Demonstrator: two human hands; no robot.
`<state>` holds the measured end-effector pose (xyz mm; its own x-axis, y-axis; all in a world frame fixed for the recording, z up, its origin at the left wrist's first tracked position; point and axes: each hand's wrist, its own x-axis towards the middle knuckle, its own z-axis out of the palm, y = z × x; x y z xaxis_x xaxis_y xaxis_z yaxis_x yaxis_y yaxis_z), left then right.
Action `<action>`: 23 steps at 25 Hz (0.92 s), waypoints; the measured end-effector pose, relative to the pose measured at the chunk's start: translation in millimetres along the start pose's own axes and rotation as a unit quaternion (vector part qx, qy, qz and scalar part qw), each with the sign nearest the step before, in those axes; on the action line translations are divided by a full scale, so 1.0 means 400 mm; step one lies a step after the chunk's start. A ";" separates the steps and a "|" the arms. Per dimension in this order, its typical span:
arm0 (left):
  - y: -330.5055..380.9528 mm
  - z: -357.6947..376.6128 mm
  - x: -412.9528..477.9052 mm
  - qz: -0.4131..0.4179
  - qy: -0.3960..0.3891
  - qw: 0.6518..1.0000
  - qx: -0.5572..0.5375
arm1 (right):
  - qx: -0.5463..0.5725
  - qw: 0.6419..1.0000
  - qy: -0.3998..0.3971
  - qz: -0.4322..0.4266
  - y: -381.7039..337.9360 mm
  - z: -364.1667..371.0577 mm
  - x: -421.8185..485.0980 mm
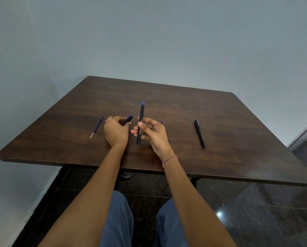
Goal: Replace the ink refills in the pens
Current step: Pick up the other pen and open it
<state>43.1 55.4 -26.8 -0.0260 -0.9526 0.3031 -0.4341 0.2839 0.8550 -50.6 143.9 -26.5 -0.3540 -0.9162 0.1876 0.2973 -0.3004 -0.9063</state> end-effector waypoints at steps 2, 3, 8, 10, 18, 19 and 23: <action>0.003 0.004 0.000 0.007 -0.008 0.999 0.050 | 0.005 1.000 0.023 -0.016 -0.002 -0.005 0.003; 0.004 0.006 -0.001 0.018 -0.017 0.998 0.061 | 0.006 0.999 0.030 -0.020 -0.003 -0.005 0.003; 0.002 0.005 0.000 0.029 -0.036 0.997 0.057 | 0.008 0.999 0.037 -0.026 0.001 -0.006 0.003; 0.000 0.005 0.001 0.023 -0.034 0.998 0.040 | 0.005 0.999 0.028 -0.025 0.002 -0.008 0.003; -0.005 -0.016 -0.001 0.008 -0.163 0.918 -0.361 | -0.037 0.999 -0.024 0.024 0.015 -0.003 0.008; -0.004 -0.022 0.001 -0.009 -0.229 0.881 -0.413 | -0.051 0.998 -0.036 0.032 0.016 -0.002 0.008; -0.001 -0.037 0.012 -0.052 -0.321 0.788 -0.523 | -0.082 0.993 -0.073 0.047 0.011 -0.004 0.007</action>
<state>56.6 52.4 -19.6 -0.6354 -0.7400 0.2204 0.5062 -0.1837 0.8426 -51.5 140.5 -30.6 -0.1949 -0.9706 0.1413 0.1709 -0.1754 -0.9695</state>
